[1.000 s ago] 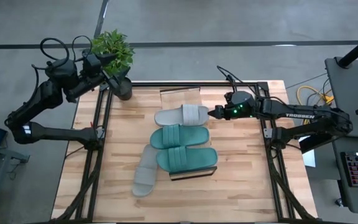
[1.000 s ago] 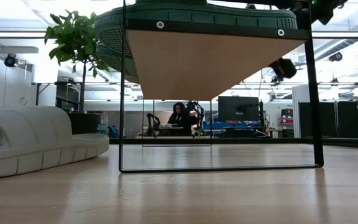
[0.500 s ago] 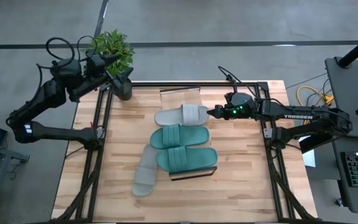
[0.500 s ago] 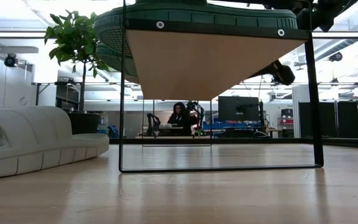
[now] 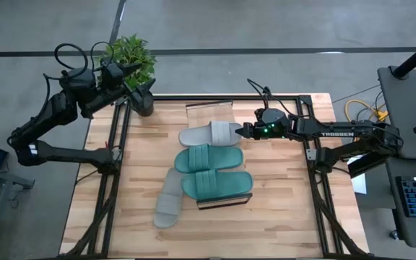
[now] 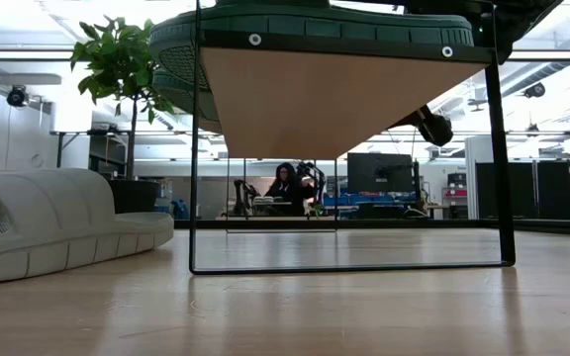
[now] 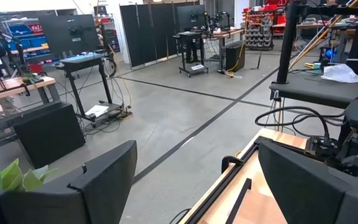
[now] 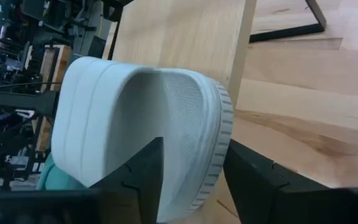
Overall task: Pick and place slides into the shelf
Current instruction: Put the left gray slipper on the shelf
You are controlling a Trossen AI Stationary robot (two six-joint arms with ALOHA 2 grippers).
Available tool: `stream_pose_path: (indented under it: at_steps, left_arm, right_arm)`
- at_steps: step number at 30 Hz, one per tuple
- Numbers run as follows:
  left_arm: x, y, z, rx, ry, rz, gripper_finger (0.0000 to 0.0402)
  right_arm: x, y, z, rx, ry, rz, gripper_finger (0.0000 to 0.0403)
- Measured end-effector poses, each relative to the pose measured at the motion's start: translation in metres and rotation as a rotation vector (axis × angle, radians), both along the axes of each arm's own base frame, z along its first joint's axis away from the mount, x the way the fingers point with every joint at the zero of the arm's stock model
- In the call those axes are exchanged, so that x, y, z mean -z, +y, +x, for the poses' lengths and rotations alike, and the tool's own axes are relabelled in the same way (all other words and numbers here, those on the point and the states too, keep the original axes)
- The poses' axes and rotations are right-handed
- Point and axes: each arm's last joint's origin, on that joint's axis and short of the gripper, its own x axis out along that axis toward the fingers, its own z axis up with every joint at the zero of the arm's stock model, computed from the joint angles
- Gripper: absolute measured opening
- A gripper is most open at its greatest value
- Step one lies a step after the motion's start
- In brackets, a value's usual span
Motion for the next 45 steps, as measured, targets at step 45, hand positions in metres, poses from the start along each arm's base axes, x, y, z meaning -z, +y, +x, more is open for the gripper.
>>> stream_pose_path:
  at_steps: [45]
  left_arm:
    - [0.0, 0.001, 0.001, -0.018, 0.002, -0.001, 0.0322]
  right_arm:
    - [-0.019, 0.007, -0.044, -0.043, 0.095, -0.019, 0.0022]
